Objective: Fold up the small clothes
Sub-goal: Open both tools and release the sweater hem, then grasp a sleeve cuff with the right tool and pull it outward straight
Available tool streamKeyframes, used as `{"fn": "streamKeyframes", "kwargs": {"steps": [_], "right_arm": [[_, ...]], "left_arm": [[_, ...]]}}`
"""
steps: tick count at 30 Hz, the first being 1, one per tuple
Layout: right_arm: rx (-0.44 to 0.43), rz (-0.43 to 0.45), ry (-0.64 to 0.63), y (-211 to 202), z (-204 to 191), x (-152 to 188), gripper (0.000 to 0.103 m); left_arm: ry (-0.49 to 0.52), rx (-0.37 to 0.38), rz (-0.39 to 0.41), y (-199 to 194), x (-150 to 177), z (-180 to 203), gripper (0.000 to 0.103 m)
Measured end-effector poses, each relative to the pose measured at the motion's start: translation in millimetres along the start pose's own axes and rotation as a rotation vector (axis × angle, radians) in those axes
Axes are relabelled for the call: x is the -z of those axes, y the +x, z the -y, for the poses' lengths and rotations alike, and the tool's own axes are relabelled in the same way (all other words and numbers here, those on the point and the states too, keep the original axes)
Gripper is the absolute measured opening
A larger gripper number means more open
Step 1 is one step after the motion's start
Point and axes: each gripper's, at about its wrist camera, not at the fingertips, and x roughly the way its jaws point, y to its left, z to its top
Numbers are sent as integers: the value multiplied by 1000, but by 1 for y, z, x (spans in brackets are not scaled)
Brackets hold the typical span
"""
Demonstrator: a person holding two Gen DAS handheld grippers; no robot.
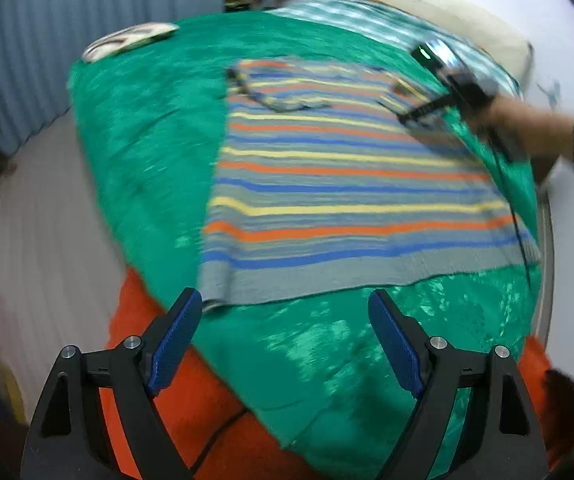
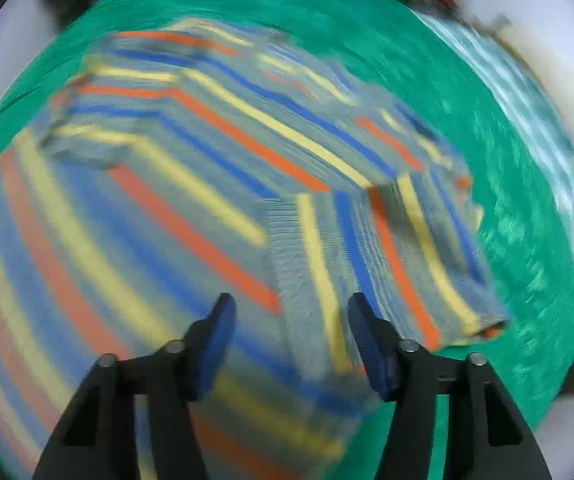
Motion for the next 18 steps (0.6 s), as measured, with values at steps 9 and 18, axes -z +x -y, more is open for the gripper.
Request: {"fn": "streamKeyframes", "kwargs": {"steps": [9, 18], "right_arm": [[-8, 215, 676, -91, 196, 101, 5], [-68, 142, 1064, -83, 285, 214, 5]], "left_arm": [[-126, 27, -19, 7, -8, -23, 86], [-36, 82, -56, 13, -13, 20, 86]]}}
